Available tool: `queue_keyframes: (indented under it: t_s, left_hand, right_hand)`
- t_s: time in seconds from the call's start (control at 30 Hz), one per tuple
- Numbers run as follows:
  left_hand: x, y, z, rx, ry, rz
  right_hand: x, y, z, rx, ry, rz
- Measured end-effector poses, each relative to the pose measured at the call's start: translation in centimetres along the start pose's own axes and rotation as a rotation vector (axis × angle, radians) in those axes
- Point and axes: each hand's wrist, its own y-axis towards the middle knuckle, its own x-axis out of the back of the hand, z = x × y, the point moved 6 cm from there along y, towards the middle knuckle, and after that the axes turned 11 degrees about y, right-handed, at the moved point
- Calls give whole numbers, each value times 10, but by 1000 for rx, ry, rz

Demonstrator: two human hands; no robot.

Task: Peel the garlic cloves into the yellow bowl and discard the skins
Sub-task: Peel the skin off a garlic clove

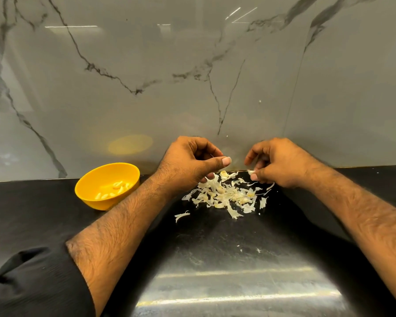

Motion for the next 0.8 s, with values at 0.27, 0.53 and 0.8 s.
queue_keyframes:
  t_s: [0.27,0.53,0.8]
  left_hand:
    - [-2,0,-1,-7,31,29]
    - [-2,0,-1,-11,7,43]
    - [-2,1,2,-4,-22,56]
  right_hand:
    - [-8,1,1,-9,-165,-19]
    - [-15,-3,2,12,-199,-6]
    - [-23,-6,9,7,-302,15]
